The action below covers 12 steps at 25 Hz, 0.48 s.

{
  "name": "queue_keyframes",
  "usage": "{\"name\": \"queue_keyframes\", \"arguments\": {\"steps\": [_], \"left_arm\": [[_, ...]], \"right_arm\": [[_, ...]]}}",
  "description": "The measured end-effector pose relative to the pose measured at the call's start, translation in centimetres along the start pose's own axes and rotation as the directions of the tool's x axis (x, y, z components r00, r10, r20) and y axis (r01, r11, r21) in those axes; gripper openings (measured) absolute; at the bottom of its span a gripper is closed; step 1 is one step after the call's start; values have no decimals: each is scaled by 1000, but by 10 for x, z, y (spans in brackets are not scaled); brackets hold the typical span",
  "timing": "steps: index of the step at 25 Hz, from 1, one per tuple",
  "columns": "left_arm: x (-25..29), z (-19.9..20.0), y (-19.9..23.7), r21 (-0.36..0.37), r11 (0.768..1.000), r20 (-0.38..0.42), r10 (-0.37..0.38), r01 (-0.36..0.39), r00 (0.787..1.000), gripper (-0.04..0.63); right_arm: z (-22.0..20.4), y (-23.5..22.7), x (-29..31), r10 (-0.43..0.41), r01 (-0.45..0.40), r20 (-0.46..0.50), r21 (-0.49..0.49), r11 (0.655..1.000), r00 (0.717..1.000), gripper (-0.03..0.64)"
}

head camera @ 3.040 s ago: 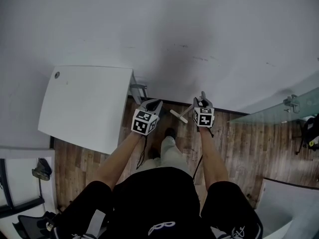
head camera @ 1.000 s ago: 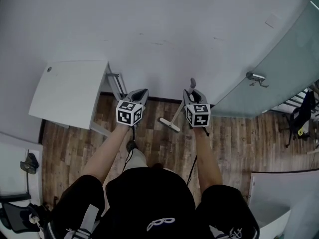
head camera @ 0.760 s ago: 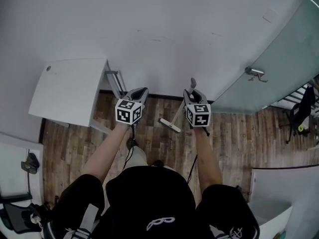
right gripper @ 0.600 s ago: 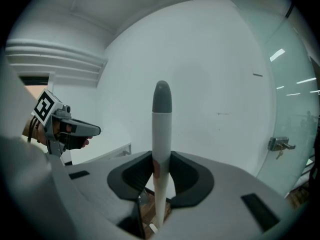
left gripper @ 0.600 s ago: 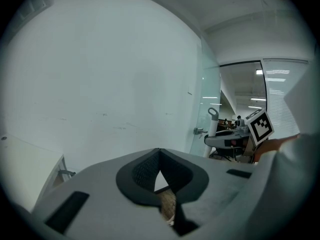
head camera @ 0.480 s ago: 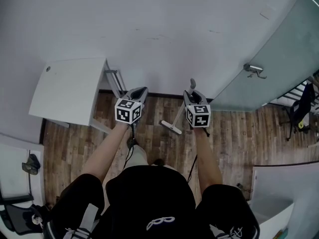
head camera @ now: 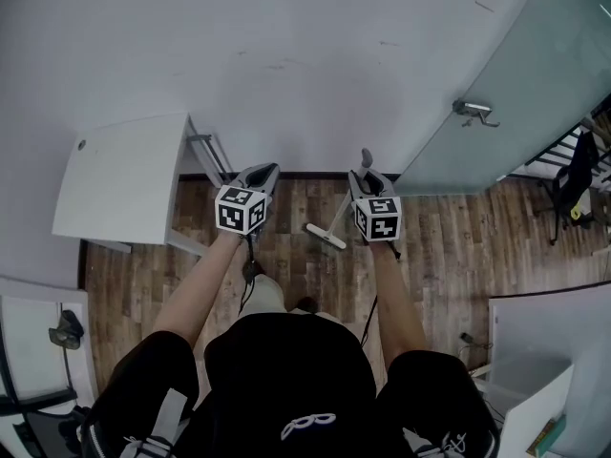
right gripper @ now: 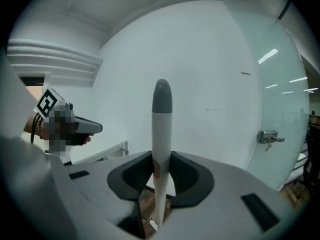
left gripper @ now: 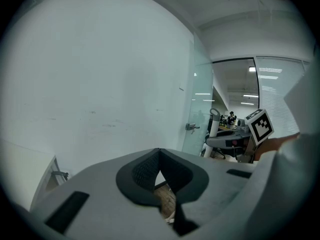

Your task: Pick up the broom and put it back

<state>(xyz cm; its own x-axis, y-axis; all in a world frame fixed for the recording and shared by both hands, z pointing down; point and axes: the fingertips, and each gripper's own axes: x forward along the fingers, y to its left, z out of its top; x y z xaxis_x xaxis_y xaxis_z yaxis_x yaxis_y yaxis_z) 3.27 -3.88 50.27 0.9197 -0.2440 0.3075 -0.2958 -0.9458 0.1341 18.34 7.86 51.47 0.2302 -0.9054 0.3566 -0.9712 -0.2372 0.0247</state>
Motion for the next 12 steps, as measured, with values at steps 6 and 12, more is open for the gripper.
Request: {"name": "queue_keyframes", "arguments": {"steps": [6,12], "left_arm": [[14,-3,-10,21,999,-21,-25,25,999,17],[37,-10,-10,33,997,-52,-71,73,996,17]], "right_arm": [[-9,-16,-2,-10,10,-14,4,1000,1000,115],[-19,-27,15,-16,16,-36,0,1000,999,115]]}}
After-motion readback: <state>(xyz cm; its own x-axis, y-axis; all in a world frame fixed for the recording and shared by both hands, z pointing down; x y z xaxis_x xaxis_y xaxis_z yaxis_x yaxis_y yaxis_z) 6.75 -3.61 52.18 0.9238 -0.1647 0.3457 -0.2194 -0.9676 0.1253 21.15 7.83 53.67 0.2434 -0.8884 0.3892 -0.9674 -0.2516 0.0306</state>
